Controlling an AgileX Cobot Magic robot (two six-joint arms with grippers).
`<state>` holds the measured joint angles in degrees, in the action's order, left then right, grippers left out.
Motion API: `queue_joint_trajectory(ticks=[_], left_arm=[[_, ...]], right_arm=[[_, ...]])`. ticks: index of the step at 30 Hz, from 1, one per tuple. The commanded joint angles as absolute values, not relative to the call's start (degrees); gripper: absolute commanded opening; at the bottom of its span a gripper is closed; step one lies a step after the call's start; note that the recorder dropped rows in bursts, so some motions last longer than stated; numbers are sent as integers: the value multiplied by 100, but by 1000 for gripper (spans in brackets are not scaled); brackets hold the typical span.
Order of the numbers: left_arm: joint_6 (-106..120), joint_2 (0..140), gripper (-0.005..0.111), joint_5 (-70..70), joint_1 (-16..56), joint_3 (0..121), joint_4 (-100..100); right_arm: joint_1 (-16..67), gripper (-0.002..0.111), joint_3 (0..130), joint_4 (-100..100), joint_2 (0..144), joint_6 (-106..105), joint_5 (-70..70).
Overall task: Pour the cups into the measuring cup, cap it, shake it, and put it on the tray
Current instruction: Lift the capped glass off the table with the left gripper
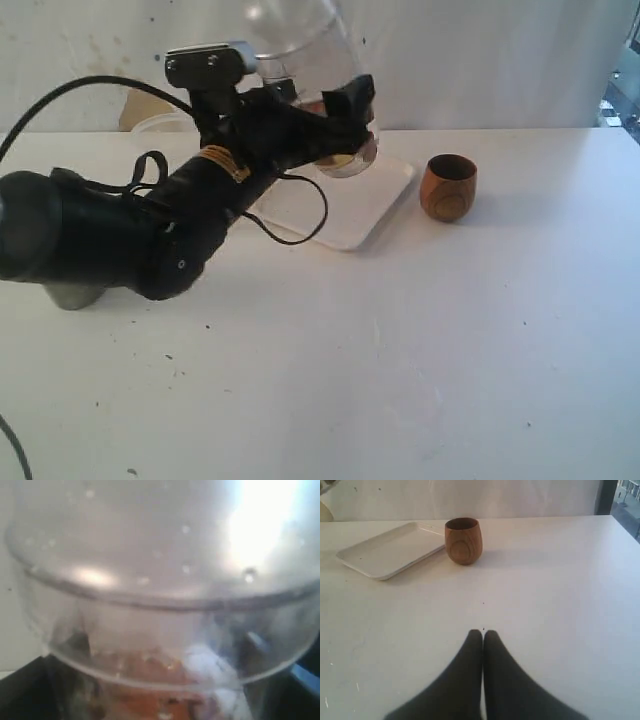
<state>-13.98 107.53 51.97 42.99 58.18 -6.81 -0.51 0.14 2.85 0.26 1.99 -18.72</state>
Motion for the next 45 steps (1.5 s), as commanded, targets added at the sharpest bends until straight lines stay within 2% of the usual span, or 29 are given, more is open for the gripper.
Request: queue_joint_trajectory(ticks=[1,3,5,6,8,10,13,15,16,19,21,23,24,27,29,31,34,35,37,38,41,45], left_arm=[[-1523,11036,0,4257,5023,6278,981],[328,10942,0,4213,5094,6257,-1121],[889,10731,0,4707,4775,6032,-3020],[611,10638,0,4654,4584,5900,-2702],[-1296,10463,0,4350,4306,5754,-36],[-2080,10463,0,4578,4439,5779,1870],[-755,10439,0,4202,4721,5735,214],[36,10428,0,4710,4434,5516,-1757],[0,10414,0,4863,4233,5409,-1999],[-1047,10216,0,4720,3461,5085,-618],[-2327,10160,0,4816,3275,5019,640],[-2508,10265,0,4973,3658,5196,1940],[-2366,10302,0,4576,4004,5371,2183],[-679,10338,0,3704,4811,5745,776],[854,10255,0,3927,4750,5745,-920],[1411,10070,0,4031,4295,5673,-2335],[260,9769,0,3301,3600,5504,-910],[-1016,9742,0,3283,3644,5460,531],[-1957,9786,0,3597,3974,5457,2539],[-1804,9825,0,3536,4300,5493,2556],[-309,9834,0,3472,4650,5536,618],[-135,9695,0,3538,4326,5536,151]], right_arm=[[-85,0,0,294,0,222,-1811],[-85,0,0,294,0,222,-1811],[-85,0,0,294,0,222,-1811],[-85,0,0,294,0,222,-1811],[-85,0,0,294,0,222,-1811],[-85,0,0,294,0,222,-1811],[-73,0,0,294,0,222,-1811],[-73,0,0,294,0,222,-1811],[-73,0,0,294,0,222,-1811],[-73,0,0,294,0,222,-1811],[-73,0,0,294,0,222,-1811],[-73,0,0,294,0,222,-1811],[-73,0,0,294,0,222,-1811],[-73,0,0,294,0,222,-1811],[-73,0,0,294,0,222,-1811],[-73,0,0,294,0,222,-1811],[-73,0,0,294,0,222,-1811],[-73,0,0,294,0,222,-1811],[-73,0,0,294,0,222,-1811],[-73,0,0,294,0,222,-1811],[-73,0,0,294,0,222,-1811],[-73,0,0,294,0,222,-1811]])
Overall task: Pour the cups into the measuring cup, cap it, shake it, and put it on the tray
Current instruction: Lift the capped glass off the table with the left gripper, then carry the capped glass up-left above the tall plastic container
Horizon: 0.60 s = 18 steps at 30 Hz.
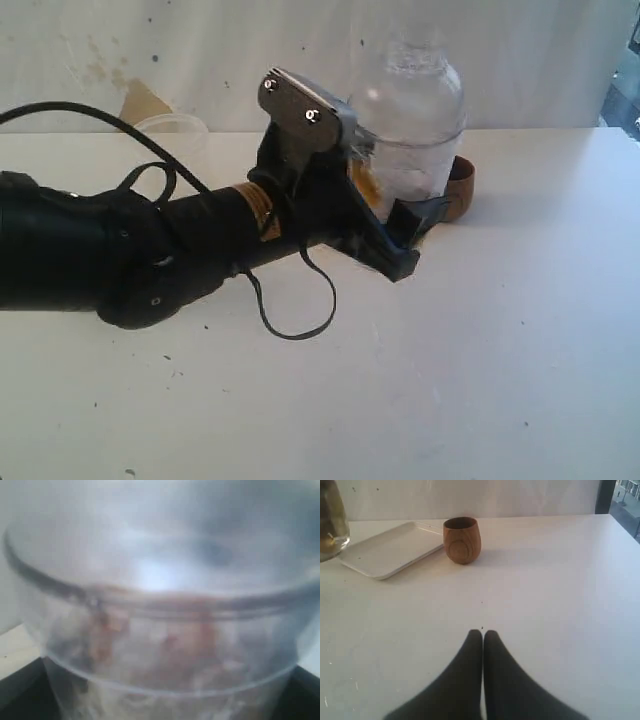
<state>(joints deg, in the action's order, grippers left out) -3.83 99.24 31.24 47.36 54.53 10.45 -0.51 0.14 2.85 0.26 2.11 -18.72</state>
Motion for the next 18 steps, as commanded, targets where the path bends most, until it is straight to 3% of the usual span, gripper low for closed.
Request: queue_joint_trajectory(ticks=[1,11,16,18], left_arm=[[-302,9665,0,3443,4205,5536,177],[-617,9351,0,3167,3797,5536,984],[-735,8878,0,3130,2958,5536,970],[-846,8635,0,2990,2307,5536,970]], right_arm=[[-73,0,0,294,0,222,-1811],[-73,0,0,294,0,222,-1811],[-73,0,0,294,0,222,-1811],[-73,0,0,294,0,222,-1811]])
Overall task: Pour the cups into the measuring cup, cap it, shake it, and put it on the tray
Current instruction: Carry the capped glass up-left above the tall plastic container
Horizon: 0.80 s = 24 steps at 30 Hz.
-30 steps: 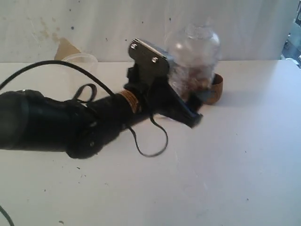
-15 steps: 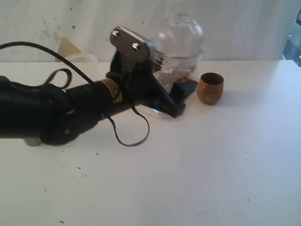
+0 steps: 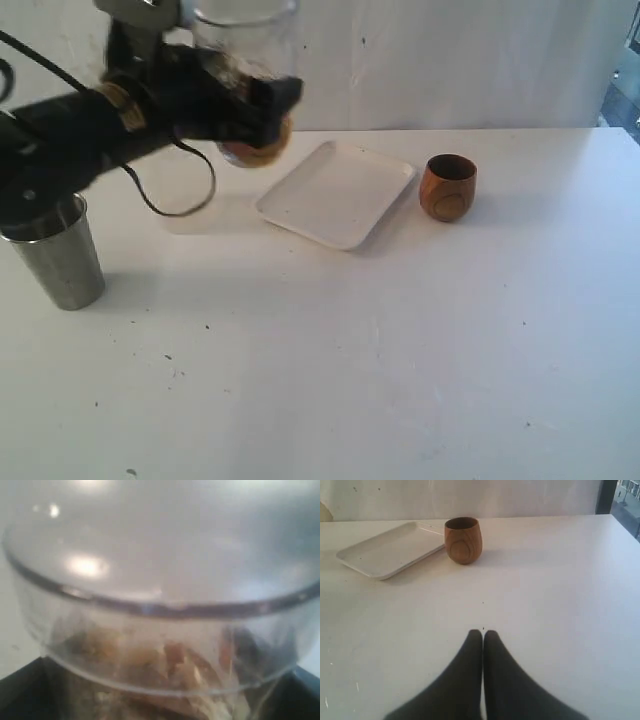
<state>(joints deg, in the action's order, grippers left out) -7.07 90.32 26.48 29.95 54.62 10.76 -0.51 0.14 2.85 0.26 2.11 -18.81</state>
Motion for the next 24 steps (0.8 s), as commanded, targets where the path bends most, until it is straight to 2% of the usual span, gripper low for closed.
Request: queue_joint_trajectory(ticks=[1,3,5,12,15,24], left_arm=[[-886,8588,0,2940,2089,5536,970],[-929,8508,0,2886,1721,5536,970],[-798,8495,0,2964,1030,5536,1090],[-150,8959,0,3623,-180,5564,1090],[574,9546,0,3412,-377,5843,1100],[2248,11537,0,2887,-391,7467,1783]], right_arm=[[-73,0,0,294,0,222,-1811],[-73,0,0,294,0,222,-1811],[-73,0,0,294,0,222,-1811],[-73,0,0,294,0,222,-1811],[-73,0,0,294,0,222,-1811],[-73,0,0,294,0,222,-1811]])
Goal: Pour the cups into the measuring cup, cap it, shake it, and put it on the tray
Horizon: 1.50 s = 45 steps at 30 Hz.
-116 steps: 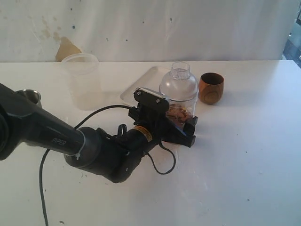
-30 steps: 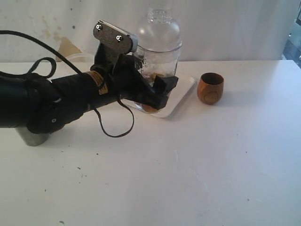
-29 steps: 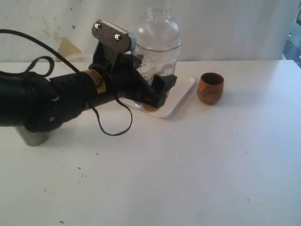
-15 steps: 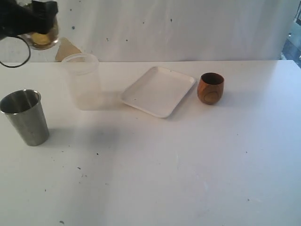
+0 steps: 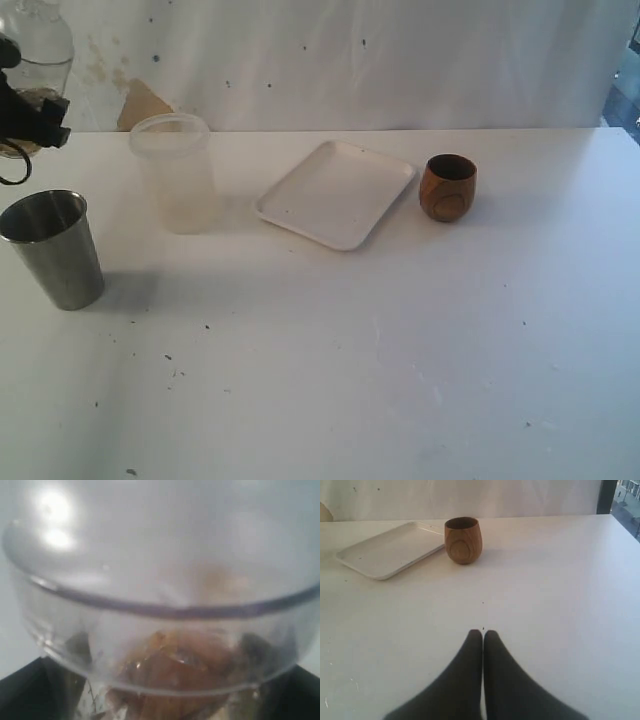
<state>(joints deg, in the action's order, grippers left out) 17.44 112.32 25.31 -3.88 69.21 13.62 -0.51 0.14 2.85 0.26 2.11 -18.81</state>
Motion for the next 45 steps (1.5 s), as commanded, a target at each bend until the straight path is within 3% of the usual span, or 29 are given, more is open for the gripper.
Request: queue_joint_trajectory(ticks=[1,14,45], left_arm=[[2346,11609,0,2872,-391,7547,1852],[4929,11841,0,2860,-379,7938,1852],[8603,11841,0,2937,9,7945,1552]], right_arm=[[-73,0,0,294,0,222,-1811],[-73,0,0,294,0,222,-1811],[-73,0,0,294,0,222,-1811]])
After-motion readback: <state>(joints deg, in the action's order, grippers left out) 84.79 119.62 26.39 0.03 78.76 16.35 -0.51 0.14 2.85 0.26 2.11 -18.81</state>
